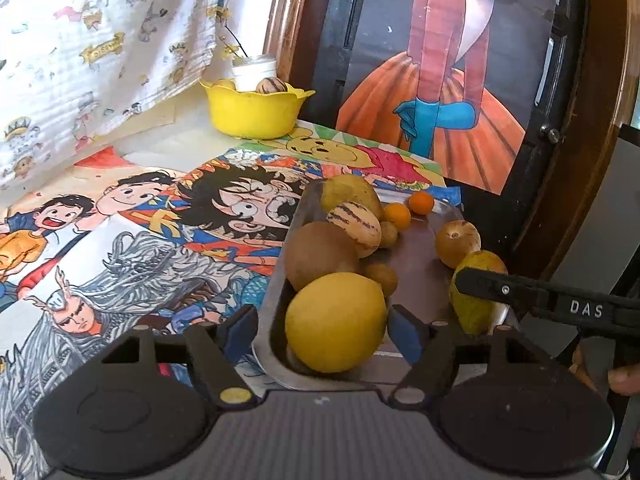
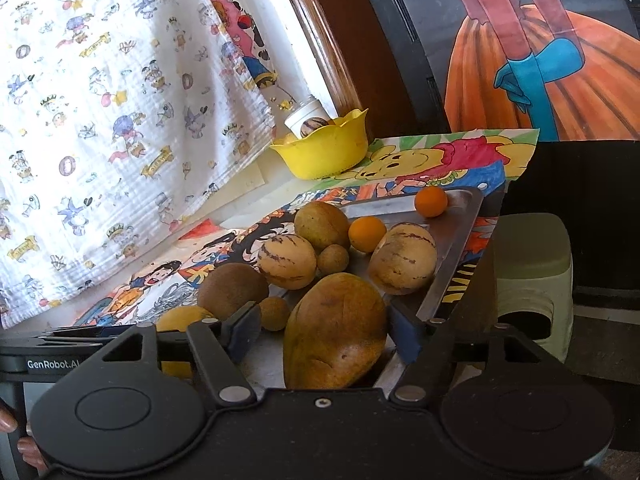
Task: Organize fruits
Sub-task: 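Lower the yellow fruit and pear onto the tray and open both tools, then pull both open tools back from the tray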
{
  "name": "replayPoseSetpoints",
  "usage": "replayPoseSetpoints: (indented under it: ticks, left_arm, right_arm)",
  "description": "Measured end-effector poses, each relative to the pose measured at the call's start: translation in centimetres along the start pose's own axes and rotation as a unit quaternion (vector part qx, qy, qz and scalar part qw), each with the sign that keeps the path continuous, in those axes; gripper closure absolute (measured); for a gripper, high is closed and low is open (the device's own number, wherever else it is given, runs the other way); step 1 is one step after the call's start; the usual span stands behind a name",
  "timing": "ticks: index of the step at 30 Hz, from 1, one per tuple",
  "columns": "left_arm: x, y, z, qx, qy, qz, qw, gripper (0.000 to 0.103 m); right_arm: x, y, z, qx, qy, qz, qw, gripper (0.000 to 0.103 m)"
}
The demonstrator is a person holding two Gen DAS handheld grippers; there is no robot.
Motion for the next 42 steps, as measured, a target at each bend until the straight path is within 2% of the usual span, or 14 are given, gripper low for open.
replayPoseSetpoints:
  ticks: [16, 30, 42]
  left_arm:
    - [-3.5, 0.7, -0.3, -0.022, -0.044, 0.030, 0.9983, 0.001]
    - [-6.6, 1.8, -0.9, -0.040, -0.090, 0.072, 0.9925, 0.000]
    - [-9.1, 2.4, -2.2, -0.045, -0.108, 0.083, 0.9896, 0.000]
  right_arm:
    - [-2.9, 1.4, -0.5, 0.030, -0.033, 0.019, 0.999, 0.001]
    - [-6.0, 5.0, -0.9, -0.008, -0.085, -0.026, 0.996, 0.001]
    - [-8.5, 8.7, -2.1, -0.044, -0.109, -0.047, 0.992, 0.001]
Point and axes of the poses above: each gripper's, at about its wrist camera, not at the fingertips, and x roughly the way its jaws point, y to its left, z to its top, the point moved 1 cm from there along x, roughly the way its jaws point
